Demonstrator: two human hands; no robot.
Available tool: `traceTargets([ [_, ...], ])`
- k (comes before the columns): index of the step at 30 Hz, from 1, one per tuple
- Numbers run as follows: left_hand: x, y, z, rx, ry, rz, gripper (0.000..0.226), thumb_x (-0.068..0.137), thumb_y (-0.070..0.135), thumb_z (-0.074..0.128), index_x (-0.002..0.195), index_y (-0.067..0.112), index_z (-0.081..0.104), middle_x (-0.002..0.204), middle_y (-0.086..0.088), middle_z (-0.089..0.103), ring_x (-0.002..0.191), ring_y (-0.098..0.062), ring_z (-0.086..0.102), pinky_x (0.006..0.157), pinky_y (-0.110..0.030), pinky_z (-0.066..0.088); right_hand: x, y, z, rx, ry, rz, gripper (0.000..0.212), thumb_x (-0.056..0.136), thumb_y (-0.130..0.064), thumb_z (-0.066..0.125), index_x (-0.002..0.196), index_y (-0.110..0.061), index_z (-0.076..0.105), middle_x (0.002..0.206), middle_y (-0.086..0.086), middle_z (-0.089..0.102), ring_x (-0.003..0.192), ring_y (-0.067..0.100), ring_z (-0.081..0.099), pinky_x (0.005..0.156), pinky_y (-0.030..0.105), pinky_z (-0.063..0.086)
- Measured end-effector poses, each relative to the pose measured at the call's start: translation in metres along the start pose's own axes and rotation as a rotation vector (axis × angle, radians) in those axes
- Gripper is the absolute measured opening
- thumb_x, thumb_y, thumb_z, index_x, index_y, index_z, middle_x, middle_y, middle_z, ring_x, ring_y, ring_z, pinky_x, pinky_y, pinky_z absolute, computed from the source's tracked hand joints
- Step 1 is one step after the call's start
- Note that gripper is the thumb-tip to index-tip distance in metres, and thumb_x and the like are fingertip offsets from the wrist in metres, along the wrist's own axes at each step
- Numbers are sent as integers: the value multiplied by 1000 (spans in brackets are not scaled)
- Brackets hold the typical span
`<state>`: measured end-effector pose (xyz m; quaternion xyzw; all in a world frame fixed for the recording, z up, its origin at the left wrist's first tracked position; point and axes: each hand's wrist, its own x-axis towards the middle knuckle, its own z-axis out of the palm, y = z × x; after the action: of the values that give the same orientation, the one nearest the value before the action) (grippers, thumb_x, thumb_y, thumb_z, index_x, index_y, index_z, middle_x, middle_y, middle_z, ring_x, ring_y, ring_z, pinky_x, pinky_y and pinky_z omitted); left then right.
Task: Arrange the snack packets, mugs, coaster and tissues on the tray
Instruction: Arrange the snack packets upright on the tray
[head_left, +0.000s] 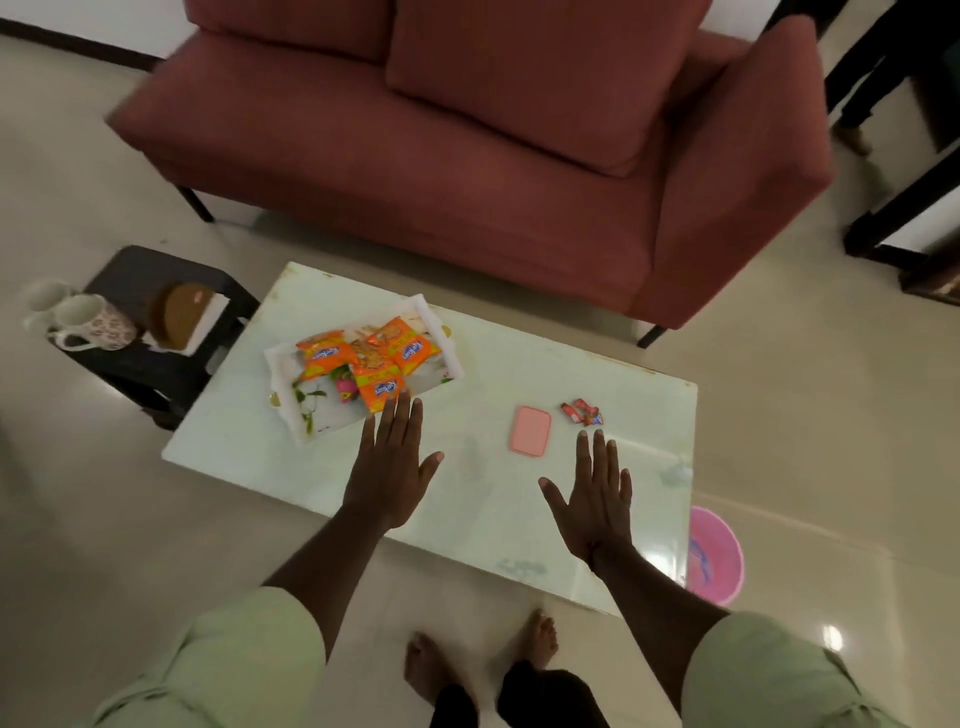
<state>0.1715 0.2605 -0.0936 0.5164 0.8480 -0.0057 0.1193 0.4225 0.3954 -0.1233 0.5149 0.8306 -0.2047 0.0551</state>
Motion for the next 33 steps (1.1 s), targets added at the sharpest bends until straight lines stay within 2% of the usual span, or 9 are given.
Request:
traceTargets([
  [4,5,-53,-12,-21,32,-41,78,98,52,39,154,5,14,163,-17,9,151,-31,10,120,-51,17,18,-62,10,18,0,-76,84,94,-64,32,155,-26,-11,162,-3,-20,151,19,-18,123,48,-1],
  [13,53,-150,-19,-35,-25,-87,80,95,60,18,153,4,23,161,-18,19,149,-34,18,117,-51,22,87,-160,41,51,-11,-152,84,93,-64,33,155,-29,-10,164,-3,-15,151,19,-16,122,50,2],
  [17,89,-184,-13,-65,-42,-78,77,98,55,32,155,7,14,163,-16,11,151,-33,9,120,-52,18,119,-189,57,27,-22,-148,84,92,-65,31,156,-27,-7,165,-1,-11,151,19,-14,122,50,2],
  [20,114,-206,-10,-89,-47,-78,79,96,55,32,155,8,9,164,-15,7,152,-31,3,121,-49,13,140,-209,67,13,-32,-146,83,92,-66,29,155,-28,-8,165,0,-9,151,20,-14,121,49,-1],
  [27,157,-248,5,-155,-101,35,78,97,55,36,155,9,13,164,-12,11,151,-30,10,120,-48,16,169,-249,85,78,-33,-40,84,91,-69,28,156,-24,-3,166,2,2,153,21,-2,122,48,2],
  [29,175,-257,13,-194,-109,63,72,99,52,33,154,9,19,162,-13,21,150,-30,19,119,-47,20,178,-260,92,126,-23,14,85,92,-68,32,156,-20,4,165,3,13,152,22,9,123,47,6],
  [30,185,-261,17,-225,-116,74,66,99,50,33,152,9,29,157,-14,32,146,-30,30,117,-45,26,184,-265,96,170,-12,61,84,93,-66,36,156,-18,10,162,3,24,150,24,19,122,47,12],
  [31,195,-264,20,-257,-121,75,59,99,48,35,145,12,42,148,-14,47,137,-30,44,111,-43,35,191,-270,98,224,-5,122,81,93,-64,39,155,-17,17,155,4,37,144,24,33,120,46,21],
  [33,217,-268,26,-318,-111,67,41,97,43,41,119,20,66,117,-7,70,111,-28,64,90,-37,49,208,-277,107,364,-22,303,70,94,-60,45,149,-19,33,137,1,58,127,24,52,110,43,33],
])
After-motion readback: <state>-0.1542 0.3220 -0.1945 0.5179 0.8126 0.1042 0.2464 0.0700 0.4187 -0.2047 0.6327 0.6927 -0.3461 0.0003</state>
